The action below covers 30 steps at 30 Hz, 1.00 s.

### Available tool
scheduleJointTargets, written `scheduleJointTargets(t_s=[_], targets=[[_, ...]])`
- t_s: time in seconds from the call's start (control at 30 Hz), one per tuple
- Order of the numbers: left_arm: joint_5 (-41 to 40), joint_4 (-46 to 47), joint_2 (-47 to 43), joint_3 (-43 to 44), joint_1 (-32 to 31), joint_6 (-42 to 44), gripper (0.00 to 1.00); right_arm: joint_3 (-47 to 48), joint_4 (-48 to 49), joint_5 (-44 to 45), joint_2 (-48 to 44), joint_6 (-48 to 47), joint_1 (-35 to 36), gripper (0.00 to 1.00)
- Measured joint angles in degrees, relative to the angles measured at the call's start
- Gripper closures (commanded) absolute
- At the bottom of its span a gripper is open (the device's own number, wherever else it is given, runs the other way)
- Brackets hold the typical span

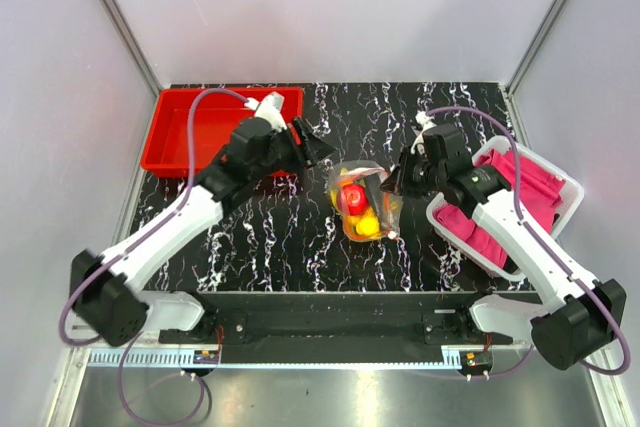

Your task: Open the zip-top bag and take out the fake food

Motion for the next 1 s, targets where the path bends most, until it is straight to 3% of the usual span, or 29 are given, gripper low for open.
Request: scheduleJointTargets(t_s=[0.1, 0.23, 0.47, 0.7, 1.0], targets=[[-5.6, -4.5, -7.1, -1.5, -2.4, 6.7, 0.51, 1.1, -0.7, -1.6, 1.0, 0.2, 0.0, 1.00], [-11.1, -6.4, -13.2, -1.7, -11.1, 15.7, 0.52, 2.1, -1.7, -3.7, 2.5, 0.6, 0.0, 1.00], [-15.8, -7.0, -7.7, -1.3, -23.8, 24.1, 0.64, 4.2, -3.0, -6.2, 4.1, 1.0, 0.0, 1.00], [-23.3, -8.9, 3.1, -0.1, -32.3, 25.0, 0.63, 4.8, -3.0, -7.1, 4.3, 1.7, 0.0, 1.00], [-34.4, -12.3, 6.5, 3.0, -32.1, 18.5, 0.62, 4.9, -3.3, -7.6, 4.3, 2.7, 0.0, 1.00]])
